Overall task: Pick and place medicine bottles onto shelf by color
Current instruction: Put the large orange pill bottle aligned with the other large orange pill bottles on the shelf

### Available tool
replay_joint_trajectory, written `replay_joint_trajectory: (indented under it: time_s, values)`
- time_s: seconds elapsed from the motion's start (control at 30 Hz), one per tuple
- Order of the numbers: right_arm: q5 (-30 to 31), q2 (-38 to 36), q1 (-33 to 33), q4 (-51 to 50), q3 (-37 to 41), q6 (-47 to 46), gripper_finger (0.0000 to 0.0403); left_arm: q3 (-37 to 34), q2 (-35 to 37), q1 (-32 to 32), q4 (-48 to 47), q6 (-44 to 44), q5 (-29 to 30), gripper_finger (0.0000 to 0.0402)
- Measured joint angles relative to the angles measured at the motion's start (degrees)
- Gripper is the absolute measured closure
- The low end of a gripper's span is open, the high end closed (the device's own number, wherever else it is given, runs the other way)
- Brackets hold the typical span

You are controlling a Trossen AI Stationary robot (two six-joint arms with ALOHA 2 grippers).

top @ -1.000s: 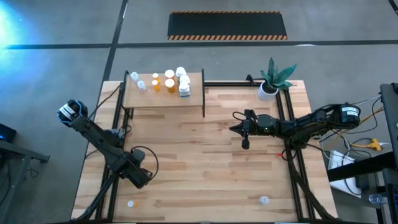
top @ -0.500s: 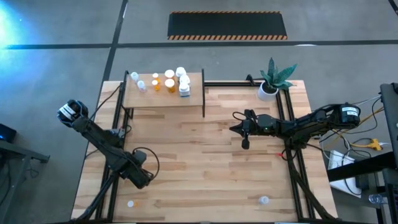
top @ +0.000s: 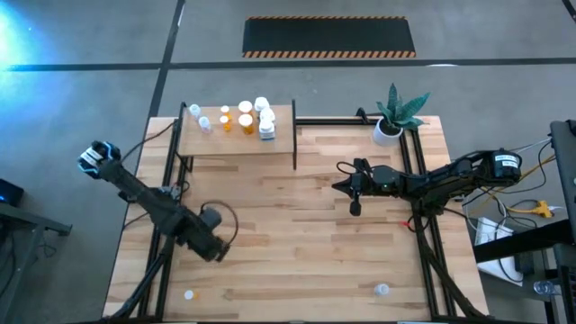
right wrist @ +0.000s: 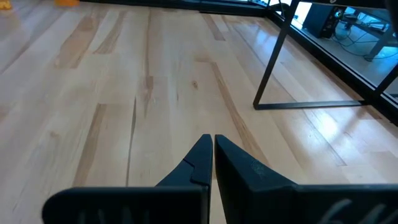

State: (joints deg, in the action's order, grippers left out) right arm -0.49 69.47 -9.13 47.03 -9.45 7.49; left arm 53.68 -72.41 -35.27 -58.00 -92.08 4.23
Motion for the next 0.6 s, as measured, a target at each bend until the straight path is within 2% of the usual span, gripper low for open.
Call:
replay_joint_trajectory:
  time_s: [0.1, 0.17, 0.37, 0.5, 0.6]
  values:
    - [0.02, 0.00, 0.00, 0.04, -0.05, -0.02, 0.0394, 2.90, 2.27, 6.54, 0.04, 9.73, 6.16, 0.0208]
    - [0.02, 0.00, 0.00, 0.06, -0.19, -0.27, 0.0394, 5.47, 3.45, 12.28, 0.01, 18.52, 7.38, 0.0208]
    - [0.02, 0.00, 0.00, 0.03, -0.22, -0.39, 0.0394, 17.10, 2.34, 31.45, -4.06, 47.04, 5.49, 0.0208]
    - [0.02, 0.00, 0.00, -0.02, -0.22, -0.40, 0.0394, 27.60, -2.30, 42.42, -12.40, 62.12, 4.16, 0.0208]
    - [0.02, 0.00, 0.00, -0.02, -0.22, -0.42, 0.0394, 35.43, -6.99, 48.19, -16.79, 71.00, 3.43, 0.0208]
